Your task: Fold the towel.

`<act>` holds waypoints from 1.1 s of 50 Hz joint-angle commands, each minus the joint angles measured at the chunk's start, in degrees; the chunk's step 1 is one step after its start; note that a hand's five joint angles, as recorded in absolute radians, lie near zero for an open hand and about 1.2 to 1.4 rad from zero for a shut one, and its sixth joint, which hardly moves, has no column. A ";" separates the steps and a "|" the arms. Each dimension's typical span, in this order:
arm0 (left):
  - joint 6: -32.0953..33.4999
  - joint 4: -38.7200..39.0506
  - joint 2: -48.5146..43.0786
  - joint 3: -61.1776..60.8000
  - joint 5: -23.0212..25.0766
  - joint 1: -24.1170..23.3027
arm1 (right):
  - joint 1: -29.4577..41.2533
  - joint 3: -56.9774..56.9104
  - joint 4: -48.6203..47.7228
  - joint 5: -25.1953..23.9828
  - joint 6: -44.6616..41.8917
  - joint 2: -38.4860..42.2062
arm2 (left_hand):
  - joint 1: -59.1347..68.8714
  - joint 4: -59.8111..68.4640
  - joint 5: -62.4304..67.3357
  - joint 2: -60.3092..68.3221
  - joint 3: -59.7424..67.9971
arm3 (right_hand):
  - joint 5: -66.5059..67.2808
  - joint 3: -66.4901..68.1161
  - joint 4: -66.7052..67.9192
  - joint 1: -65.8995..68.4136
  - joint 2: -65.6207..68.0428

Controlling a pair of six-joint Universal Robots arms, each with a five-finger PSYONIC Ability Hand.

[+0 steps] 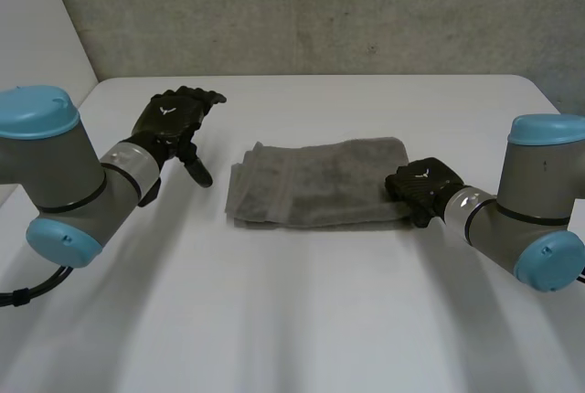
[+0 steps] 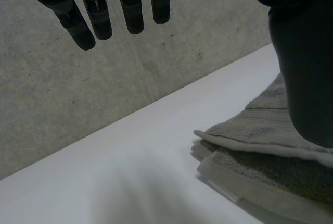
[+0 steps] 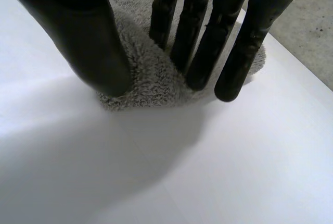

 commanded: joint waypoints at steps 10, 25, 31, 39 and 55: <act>-0.01 0.00 0.62 -0.45 -0.06 -0.03 | 3.17 -6.36 -2.16 7.14 -9.94 -2.17 | -4.68 -4.38 -12.04 -4.15 -3.34 | 18.34 18.66 18.61 18.94 18.64; -1.59 0.09 3.78 0.86 -0.59 0.32 | 26.28 -24.73 -2.34 -3.91 -25.00 11.08 | -4.85 -4.55 -12.21 -4.32 -3.51 | 18.34 18.66 18.61 18.94 18.64; -3.88 0.09 3.87 0.95 -1.20 0.50 | 27.53 -25.18 -2.60 -4.47 -22.90 13.56 | -4.85 -4.55 -12.21 -4.32 -3.51 | -29.29 -28.98 -29.03 -28.70 -28.99; -4.06 0.18 3.43 1.13 -1.20 -0.03 | 25.77 -21.24 -3.39 -2.79 -2.01 6.37 | -4.85 -4.55 -12.21 -4.32 -3.51 | -51.16 -50.85 -50.90 -50.57 -50.86; -4.32 -0.79 -4.73 11.04 -1.90 -8.02 | 13.73 -16.13 1.71 -0.33 11.74 0.46 | -4.68 -4.38 -12.04 -4.15 -3.34 | -51.66 -51.34 -51.39 -51.06 -51.36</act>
